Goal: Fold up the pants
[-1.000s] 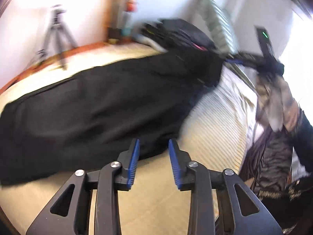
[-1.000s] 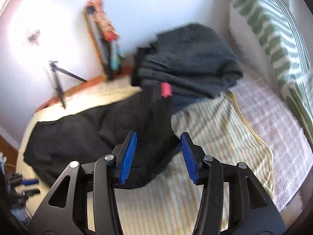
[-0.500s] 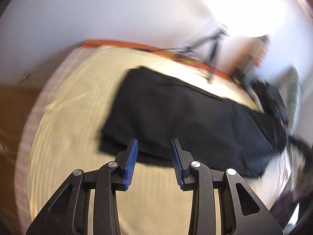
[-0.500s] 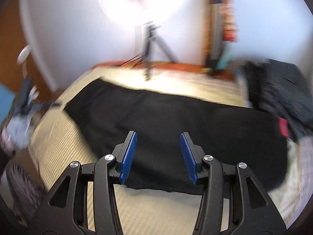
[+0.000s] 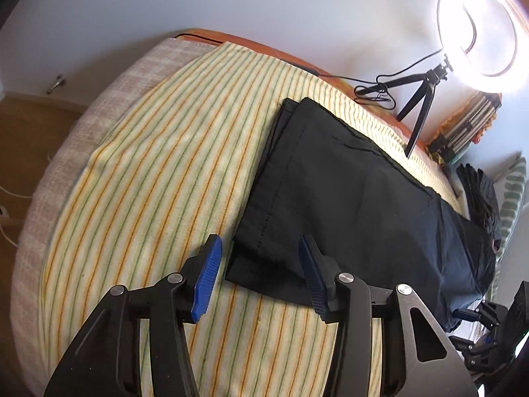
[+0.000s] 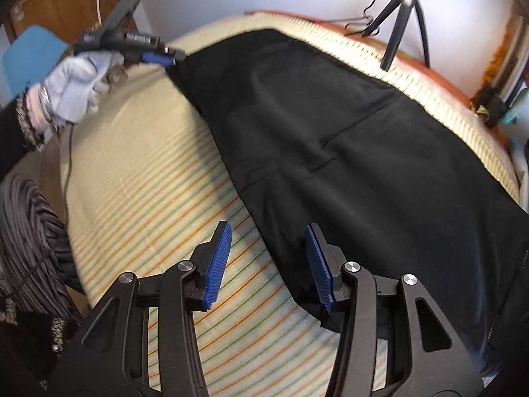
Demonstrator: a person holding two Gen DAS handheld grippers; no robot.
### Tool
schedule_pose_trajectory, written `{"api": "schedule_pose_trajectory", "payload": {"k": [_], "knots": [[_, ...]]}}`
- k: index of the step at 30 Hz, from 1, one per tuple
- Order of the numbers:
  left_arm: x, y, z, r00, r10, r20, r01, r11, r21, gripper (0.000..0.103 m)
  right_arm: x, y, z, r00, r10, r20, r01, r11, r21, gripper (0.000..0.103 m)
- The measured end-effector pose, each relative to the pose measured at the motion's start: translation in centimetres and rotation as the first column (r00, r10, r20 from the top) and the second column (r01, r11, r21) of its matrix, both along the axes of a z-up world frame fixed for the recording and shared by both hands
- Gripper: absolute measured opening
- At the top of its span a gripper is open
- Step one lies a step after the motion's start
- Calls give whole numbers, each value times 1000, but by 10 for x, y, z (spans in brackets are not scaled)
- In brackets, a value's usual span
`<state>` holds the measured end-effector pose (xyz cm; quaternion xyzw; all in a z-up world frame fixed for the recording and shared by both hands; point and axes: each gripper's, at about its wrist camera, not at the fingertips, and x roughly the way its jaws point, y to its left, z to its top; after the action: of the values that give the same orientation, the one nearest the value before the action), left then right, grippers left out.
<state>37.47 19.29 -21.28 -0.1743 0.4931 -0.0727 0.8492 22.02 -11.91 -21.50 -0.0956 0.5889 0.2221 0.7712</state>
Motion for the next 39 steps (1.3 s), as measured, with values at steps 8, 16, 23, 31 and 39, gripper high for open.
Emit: {"api": "schedule_pose_trajectory", "payload": {"k": [8, 16, 23, 31, 39], "knots": [[4, 1, 1, 1000, -10, 26, 9, 999, 38, 5, 6, 11, -3, 999, 31, 13, -30, 998, -47, 9], [-6, 3, 11, 998, -31, 52, 29, 999, 30, 2, 9, 14, 12, 997, 61, 44, -59, 997, -56, 5], [-13, 6, 10, 998, -13, 58, 13, 1000, -2, 2, 10, 16, 8, 996, 78, 45, -75, 995, -71, 4], [-16, 6, 5, 999, 10, 33, -12, 997, 74, 2, 10, 16, 8, 995, 95, 16, -94, 995, -36, 4], [-31, 21, 11, 992, 121, 25, -120, 992, -36, 17, 20, 10, 3, 997, 73, 34, -72, 997, -41, 4]]}}
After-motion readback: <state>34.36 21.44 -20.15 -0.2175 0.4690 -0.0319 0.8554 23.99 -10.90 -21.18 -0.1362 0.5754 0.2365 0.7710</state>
